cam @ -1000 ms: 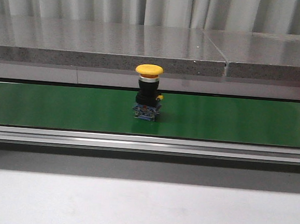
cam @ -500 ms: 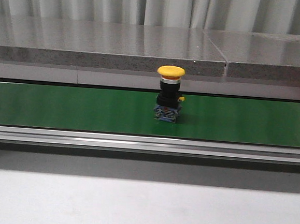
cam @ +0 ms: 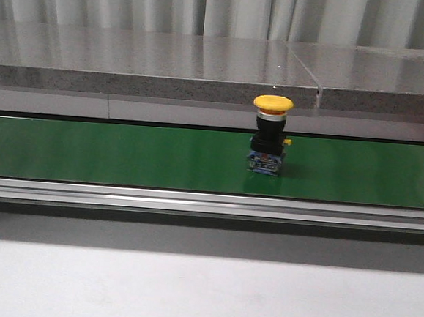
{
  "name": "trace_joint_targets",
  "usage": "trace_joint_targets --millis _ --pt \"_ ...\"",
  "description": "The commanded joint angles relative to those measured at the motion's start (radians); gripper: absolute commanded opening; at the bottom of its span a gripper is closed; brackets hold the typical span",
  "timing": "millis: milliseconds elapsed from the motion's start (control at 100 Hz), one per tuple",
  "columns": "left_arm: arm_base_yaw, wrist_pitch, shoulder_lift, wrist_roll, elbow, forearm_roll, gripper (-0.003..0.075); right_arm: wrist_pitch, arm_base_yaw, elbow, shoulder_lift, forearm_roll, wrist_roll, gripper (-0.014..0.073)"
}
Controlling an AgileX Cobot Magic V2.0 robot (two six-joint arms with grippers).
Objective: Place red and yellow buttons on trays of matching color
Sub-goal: 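Release the red button in the red tray and lift the right gripper, then lower the right gripper onto the yellow button on the belt and grasp it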
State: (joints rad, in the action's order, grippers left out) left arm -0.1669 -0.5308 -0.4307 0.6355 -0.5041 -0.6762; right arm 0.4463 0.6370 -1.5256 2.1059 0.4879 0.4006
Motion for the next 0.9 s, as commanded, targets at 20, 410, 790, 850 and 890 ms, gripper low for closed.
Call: trace_joint_targets --millis 20,410,790,850,890 --pt "0.006 0.064 -0.004 -0.001 -0.027 -0.029 -0.0019 -0.013 0.005 -0.055 -0.081 0.023 0.004 0.0654" --pt "0.006 0.064 -0.004 -0.001 -0.027 -0.029 -0.0019 0.152 -0.031 -0.121 -0.261 0.037 0.004 0.0654" --pt "0.006 0.064 -0.004 -0.001 -0.027 -0.029 -0.0019 0.120 -0.224 0.185 -0.624 0.037 0.062 0.0654" --pt "0.006 0.064 -0.004 -0.001 -0.027 -0.029 -0.0019 0.127 -0.249 0.250 -0.677 0.037 0.062 0.0654" --pt "0.006 0.064 -0.004 -0.001 -0.027 -0.029 -0.0019 0.136 -0.267 0.283 -0.714 0.037 0.062 0.0654"
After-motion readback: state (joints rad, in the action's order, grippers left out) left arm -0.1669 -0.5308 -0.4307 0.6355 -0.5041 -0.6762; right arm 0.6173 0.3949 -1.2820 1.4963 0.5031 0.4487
